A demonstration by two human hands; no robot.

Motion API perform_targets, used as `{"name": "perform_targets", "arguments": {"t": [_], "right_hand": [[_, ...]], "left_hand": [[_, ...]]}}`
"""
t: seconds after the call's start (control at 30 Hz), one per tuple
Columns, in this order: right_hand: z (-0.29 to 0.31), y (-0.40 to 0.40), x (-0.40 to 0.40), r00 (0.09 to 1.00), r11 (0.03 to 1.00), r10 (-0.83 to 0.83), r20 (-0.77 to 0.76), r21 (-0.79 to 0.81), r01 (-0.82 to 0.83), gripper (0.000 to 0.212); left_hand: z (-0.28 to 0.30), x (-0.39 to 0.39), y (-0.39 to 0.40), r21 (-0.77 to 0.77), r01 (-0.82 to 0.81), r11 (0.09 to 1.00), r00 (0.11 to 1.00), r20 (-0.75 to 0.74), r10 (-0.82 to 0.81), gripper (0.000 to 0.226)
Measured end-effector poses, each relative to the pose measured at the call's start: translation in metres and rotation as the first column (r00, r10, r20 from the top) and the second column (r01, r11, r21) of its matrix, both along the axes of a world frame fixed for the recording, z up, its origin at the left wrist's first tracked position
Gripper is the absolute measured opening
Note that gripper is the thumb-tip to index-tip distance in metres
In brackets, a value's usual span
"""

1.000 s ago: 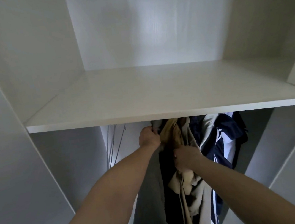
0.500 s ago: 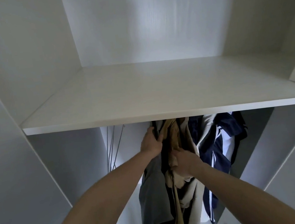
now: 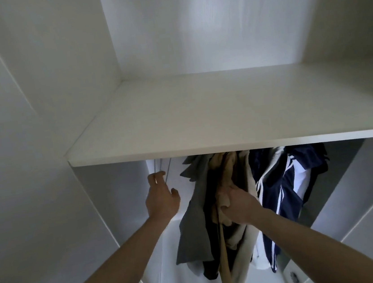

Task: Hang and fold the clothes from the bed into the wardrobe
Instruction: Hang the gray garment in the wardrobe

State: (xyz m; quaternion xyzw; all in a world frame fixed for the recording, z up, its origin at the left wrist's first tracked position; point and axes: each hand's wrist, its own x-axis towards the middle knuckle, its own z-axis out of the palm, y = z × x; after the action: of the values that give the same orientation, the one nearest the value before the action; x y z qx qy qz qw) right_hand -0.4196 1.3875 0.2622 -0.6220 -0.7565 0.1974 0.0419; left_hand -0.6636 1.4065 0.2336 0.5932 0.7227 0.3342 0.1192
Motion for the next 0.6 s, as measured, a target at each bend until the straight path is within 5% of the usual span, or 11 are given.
{"name": "perform_targets", "arguments": {"t": [0.2,0.6], "right_hand": [[0.008,-0.018,-0.007,0.998,1.000,-0.020,-0.055,0.003,0.021,0.048],[0.013,-0.046,0.006,0.991,1.000,-0.020,-0.133,-0.008,0.019,0.047]], "left_hand": [[0.004,-0.023,0.001,-0.214,-0.076,0.974,0.993,-0.106,0.054,0.035],[0.020,-0.013,0.009,-0.138,0.046,0.989,0.983,0.184,-0.020,0.014]]}}
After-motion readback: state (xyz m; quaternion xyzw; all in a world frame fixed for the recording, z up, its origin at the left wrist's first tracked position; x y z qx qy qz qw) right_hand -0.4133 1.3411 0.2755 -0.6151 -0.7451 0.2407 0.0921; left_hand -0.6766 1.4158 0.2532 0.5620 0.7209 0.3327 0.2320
